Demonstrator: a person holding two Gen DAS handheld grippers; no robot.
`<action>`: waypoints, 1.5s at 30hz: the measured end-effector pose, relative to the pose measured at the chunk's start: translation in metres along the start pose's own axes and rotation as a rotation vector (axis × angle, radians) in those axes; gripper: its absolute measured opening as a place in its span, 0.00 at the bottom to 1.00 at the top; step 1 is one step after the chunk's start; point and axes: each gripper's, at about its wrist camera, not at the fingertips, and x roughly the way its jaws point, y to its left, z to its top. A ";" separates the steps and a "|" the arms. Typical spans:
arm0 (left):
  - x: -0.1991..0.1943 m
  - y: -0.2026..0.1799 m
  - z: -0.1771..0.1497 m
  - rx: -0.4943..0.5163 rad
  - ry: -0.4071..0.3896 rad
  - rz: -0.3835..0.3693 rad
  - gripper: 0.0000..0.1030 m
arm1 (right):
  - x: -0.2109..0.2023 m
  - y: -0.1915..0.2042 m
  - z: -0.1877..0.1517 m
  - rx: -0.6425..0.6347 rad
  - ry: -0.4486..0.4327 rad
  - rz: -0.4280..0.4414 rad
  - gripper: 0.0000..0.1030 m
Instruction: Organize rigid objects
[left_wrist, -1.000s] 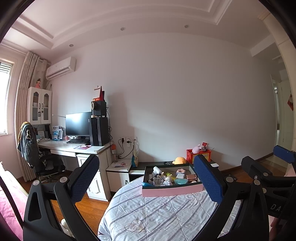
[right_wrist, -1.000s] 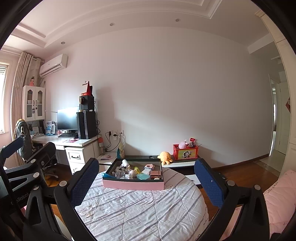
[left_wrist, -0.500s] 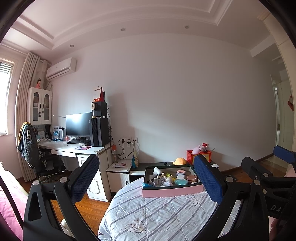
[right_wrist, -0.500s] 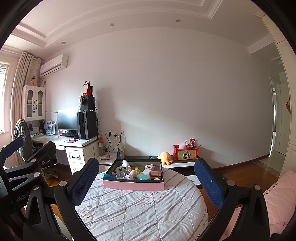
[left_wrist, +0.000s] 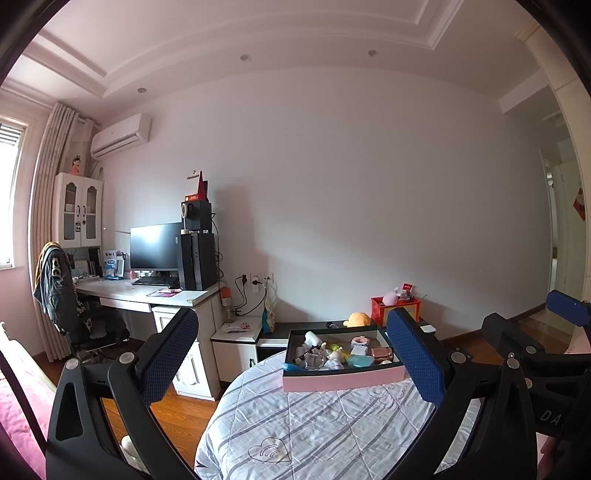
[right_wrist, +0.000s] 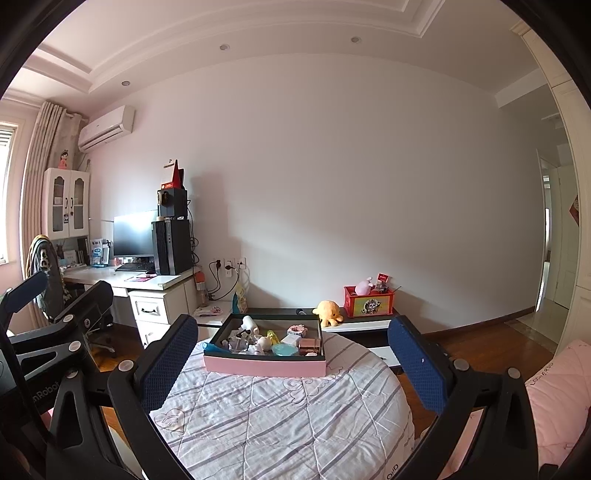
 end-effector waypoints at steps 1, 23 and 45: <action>0.001 0.000 0.000 0.000 0.001 -0.001 1.00 | 0.000 0.000 0.000 0.001 0.001 0.000 1.00; 0.001 -0.002 -0.003 0.017 -0.036 0.014 1.00 | -0.001 0.001 -0.001 0.001 0.009 -0.004 1.00; 0.002 -0.002 -0.005 0.015 -0.034 0.011 1.00 | -0.001 0.001 -0.001 0.002 0.009 -0.005 1.00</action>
